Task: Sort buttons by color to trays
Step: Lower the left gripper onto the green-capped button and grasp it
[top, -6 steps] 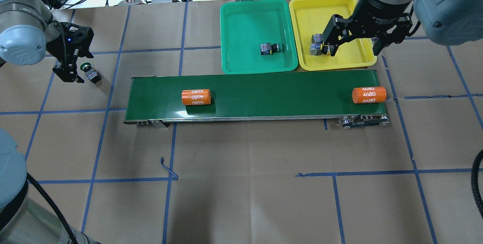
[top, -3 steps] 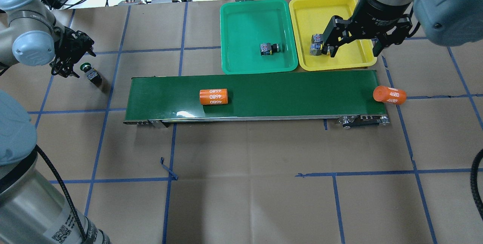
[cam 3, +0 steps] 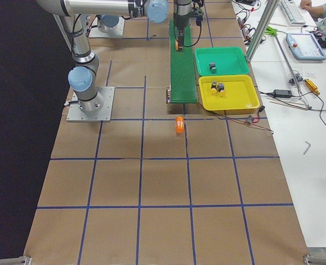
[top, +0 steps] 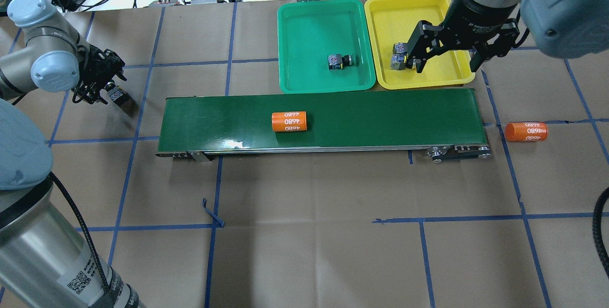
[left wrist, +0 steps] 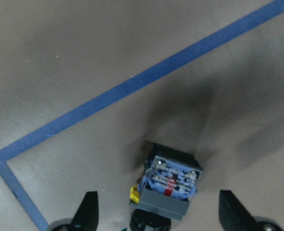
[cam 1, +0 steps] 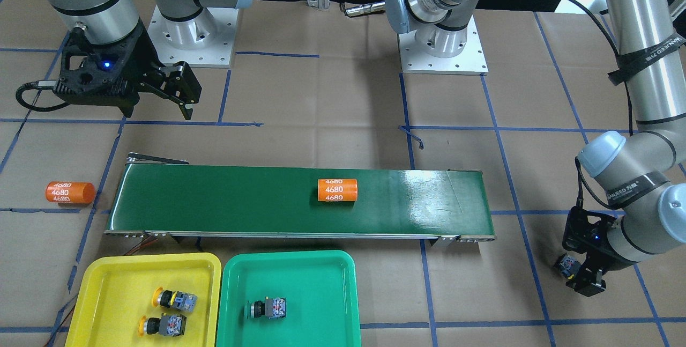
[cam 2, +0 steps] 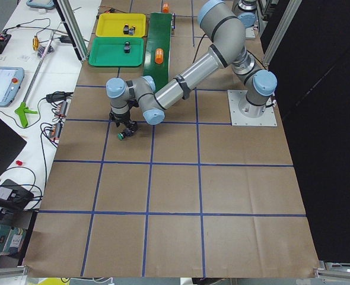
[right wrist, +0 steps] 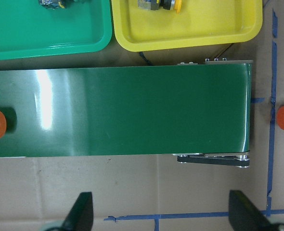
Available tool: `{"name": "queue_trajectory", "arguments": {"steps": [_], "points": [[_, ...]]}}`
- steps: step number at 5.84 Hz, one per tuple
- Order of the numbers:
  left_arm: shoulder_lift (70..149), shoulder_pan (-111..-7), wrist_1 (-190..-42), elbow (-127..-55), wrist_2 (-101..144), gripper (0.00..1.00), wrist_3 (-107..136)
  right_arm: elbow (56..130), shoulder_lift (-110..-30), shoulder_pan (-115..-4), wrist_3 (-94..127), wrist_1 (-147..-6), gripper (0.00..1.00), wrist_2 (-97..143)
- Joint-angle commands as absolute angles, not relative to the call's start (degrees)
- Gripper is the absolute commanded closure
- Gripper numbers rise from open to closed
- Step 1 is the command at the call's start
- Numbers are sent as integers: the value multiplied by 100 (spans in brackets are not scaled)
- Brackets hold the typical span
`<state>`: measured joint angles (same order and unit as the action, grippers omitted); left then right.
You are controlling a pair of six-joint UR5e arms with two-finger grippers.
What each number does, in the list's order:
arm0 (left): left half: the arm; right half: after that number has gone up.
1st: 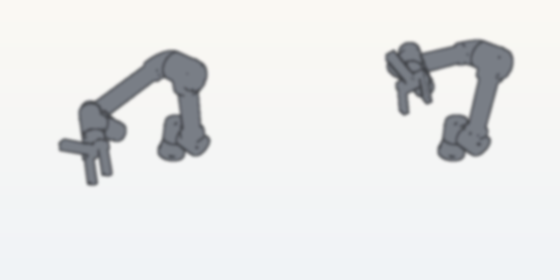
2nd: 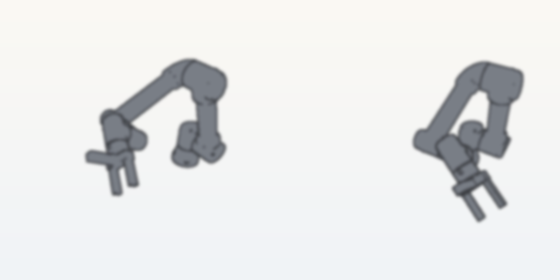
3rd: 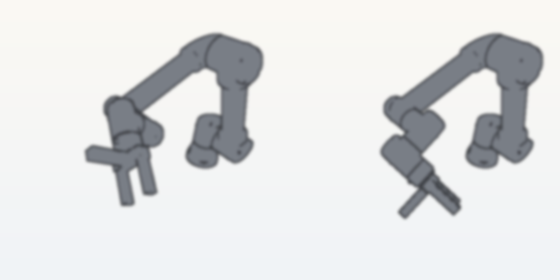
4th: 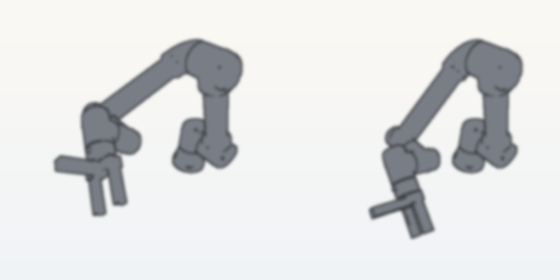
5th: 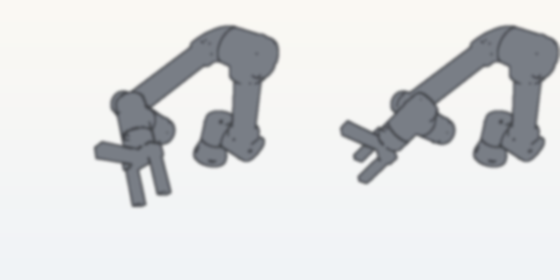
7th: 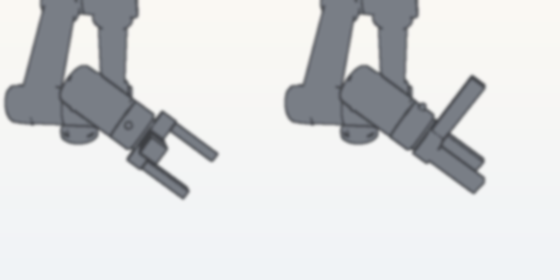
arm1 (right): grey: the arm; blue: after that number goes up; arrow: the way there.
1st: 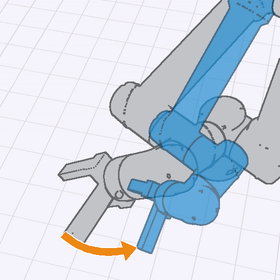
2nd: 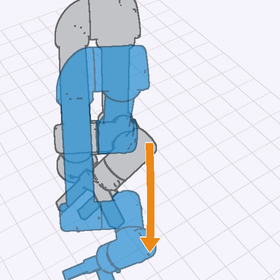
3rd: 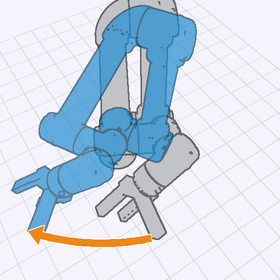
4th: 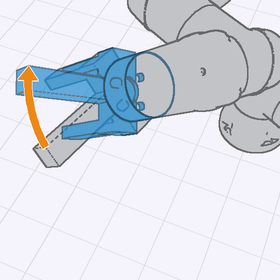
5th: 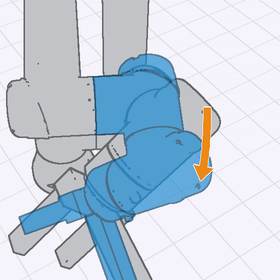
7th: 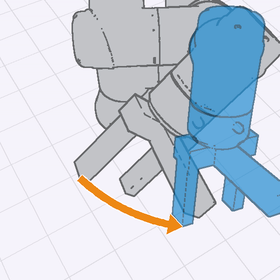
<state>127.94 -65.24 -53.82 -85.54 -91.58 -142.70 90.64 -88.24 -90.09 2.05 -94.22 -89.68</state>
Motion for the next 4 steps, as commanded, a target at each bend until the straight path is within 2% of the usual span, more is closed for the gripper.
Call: {"name": "queue_trajectory", "arguments": {"steps": [1,2,3,4], "points": [[12841,-6521,-5300,-8622,-9158,46,-14291,9070,-8824,-9009,211,-9413,0,-8965],[12815,-6521,-5291,-8613,-9176,87,-14230,9070,-8824,-9009,202,-9413,0,-8965],[12693,-6539,-5326,-8639,-9193,95,-14160,9079,-8824,-9009,202,-9413,0,-8965],[12474,-6600,-5509,-8727,-9202,95,-13733,9079,-8824,-9009,202,-9413,0,-8965]]}}
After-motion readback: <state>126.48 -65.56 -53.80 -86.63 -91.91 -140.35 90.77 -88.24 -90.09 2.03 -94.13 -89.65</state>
